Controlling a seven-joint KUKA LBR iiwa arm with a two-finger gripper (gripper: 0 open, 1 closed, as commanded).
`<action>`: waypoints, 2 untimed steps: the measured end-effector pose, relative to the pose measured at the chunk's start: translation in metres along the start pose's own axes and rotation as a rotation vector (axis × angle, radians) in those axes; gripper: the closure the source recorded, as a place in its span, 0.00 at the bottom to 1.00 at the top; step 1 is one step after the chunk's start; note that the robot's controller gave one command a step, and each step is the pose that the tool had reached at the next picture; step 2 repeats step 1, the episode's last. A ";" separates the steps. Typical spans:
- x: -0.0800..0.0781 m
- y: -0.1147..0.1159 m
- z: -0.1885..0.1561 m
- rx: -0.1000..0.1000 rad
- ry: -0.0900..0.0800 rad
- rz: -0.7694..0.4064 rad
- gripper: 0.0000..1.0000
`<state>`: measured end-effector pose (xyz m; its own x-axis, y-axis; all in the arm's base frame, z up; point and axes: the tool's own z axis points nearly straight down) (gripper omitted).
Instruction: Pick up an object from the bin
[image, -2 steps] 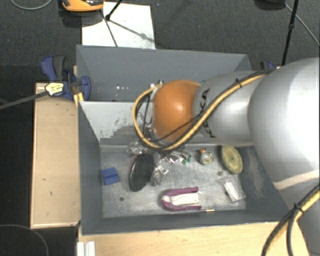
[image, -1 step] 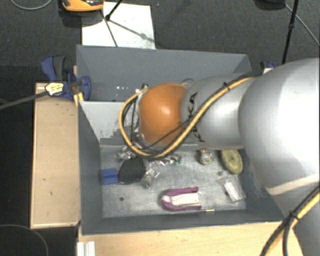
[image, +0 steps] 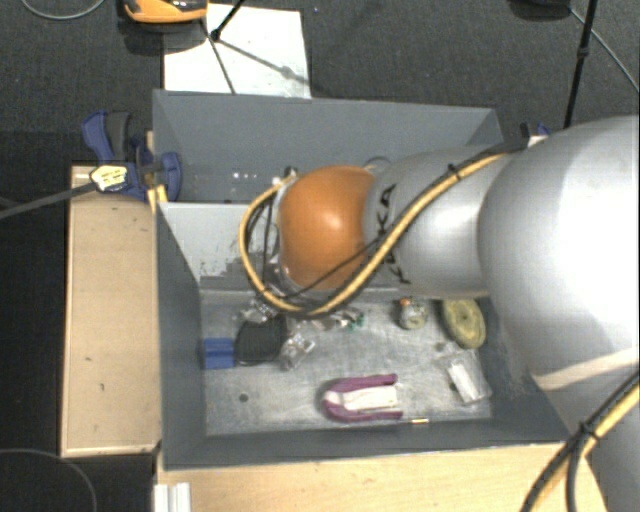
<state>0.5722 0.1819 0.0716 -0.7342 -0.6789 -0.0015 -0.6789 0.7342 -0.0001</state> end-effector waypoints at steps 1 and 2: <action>0.014 0.015 -0.181 0.004 -0.008 -0.060 1.00; 0.014 0.015 -0.181 0.004 -0.008 -0.060 1.00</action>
Offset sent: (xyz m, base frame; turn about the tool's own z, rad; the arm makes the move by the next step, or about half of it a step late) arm -0.0219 0.0003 0.1759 -0.0638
